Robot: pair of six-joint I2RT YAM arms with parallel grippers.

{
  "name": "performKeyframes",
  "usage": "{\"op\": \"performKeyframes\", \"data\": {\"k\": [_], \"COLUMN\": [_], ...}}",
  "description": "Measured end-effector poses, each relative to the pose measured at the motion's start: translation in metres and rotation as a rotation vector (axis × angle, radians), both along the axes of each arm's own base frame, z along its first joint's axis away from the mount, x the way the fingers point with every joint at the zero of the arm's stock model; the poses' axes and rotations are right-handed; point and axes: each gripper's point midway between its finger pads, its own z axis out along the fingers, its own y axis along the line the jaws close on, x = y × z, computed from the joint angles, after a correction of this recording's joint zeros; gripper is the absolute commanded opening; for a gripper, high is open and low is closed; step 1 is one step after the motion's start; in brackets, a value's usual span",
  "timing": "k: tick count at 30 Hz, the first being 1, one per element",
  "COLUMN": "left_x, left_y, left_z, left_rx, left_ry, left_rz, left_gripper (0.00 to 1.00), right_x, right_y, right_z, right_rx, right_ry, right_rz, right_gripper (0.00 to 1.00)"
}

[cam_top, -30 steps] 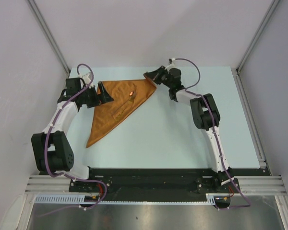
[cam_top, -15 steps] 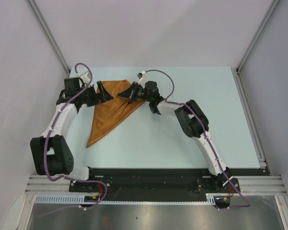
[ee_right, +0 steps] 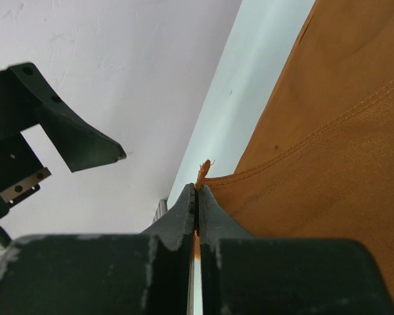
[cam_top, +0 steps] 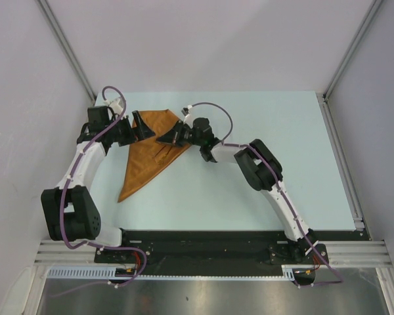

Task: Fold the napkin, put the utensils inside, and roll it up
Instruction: Fold the napkin

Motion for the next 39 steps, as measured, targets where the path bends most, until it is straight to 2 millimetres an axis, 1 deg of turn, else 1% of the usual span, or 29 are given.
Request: {"op": "performKeyframes", "data": {"k": [3,5,6,7,8,11,16,17,19,22,24,26,29,31,32,34,35,36,37,39], "left_x": [0.000,0.000,0.000,0.000,0.000,0.000,-0.001,-0.002,-0.003,-0.008,-0.014,-0.025,-0.051,-0.067,-0.075,-0.088,-0.095,-0.102,-0.108,-0.118], "left_y": [0.000,0.000,0.000,-0.001,-0.001,-0.001,0.001,0.001,0.003,0.010,0.016,0.022,0.039,0.049,0.052,0.056,0.059,0.061,0.063,0.067], "left_z": [0.001,0.001,0.001,0.001,0.001,0.000,-0.004,-0.005,-0.009,-0.016,-0.019,-0.024,-0.034,-0.042,-0.046,-0.054,-0.059,-0.064,-0.070,-0.081], "left_rx": [-0.003,-0.004,-0.005,-0.005,-0.006,-0.005,-0.002,-0.002,0.002,0.020,0.026,0.014,-0.012,-0.021,-0.028,-0.036,-0.041,-0.044,-0.049,-0.056], "left_ry": [0.000,0.001,0.001,0.001,0.001,0.003,0.011,0.015,0.021,0.033,0.028,0.027,0.033,0.035,0.038,0.042,0.050,0.061,0.080,0.117], "left_rz": [0.002,0.002,0.002,0.001,0.001,0.001,0.011,0.018,0.035,0.084,0.130,0.187,0.314,0.406,0.446,0.513,0.550,0.584,0.619,0.677], "left_gripper": [0.99,0.99,0.99,0.99,0.99,1.00,1.00,1.00,1.00,1.00,1.00,0.99,0.99,0.97,0.96,0.90,0.87,0.81,0.78,0.73], "right_x": [-0.011,-0.018,-0.021,-0.023,-0.025,-0.030,-0.033,-0.034,-0.037,-0.044,-0.048,-0.052,-0.055,-0.054,-0.052,-0.048,-0.045,-0.046,-0.047,-0.040], "right_y": [0.008,0.013,0.015,0.017,0.018,0.020,0.018,0.017,0.012,0.001,-0.007,-0.020,-0.043,-0.064,-0.079,-0.103,-0.118,-0.129,-0.146,-0.171], "right_z": [-0.006,-0.016,-0.021,-0.026,-0.030,-0.037,-0.043,-0.045,-0.050,-0.049,-0.037,-0.018,0.020,0.047,0.061,0.078,0.082,0.085,0.083,0.078], "right_rx": [-0.007,-0.021,-0.028,-0.036,-0.041,-0.054,-0.068,-0.073,-0.088,-0.110,-0.113,-0.107,-0.083,-0.063,-0.053,-0.041,-0.039,-0.038,-0.042,-0.054], "right_ry": [0.008,0.023,0.029,0.038,0.043,0.057,0.043,0.041,0.044,0.036,0.020,-0.010,-0.073,-0.124,-0.150,-0.186,-0.196,-0.201,-0.197,-0.183], "right_rz": [0.024,0.039,0.046,0.050,0.053,0.061,0.073,0.075,0.077,0.085,0.087,0.083,0.065,0.039,0.017,-0.023,-0.046,-0.059,-0.079,-0.126], "right_gripper": [0.00,0.00,0.03,0.07,0.17,0.39,0.51,0.58,0.64,0.64,0.64,0.64,0.64,0.64,0.64,0.64,0.64,0.64,0.64,0.64]}}
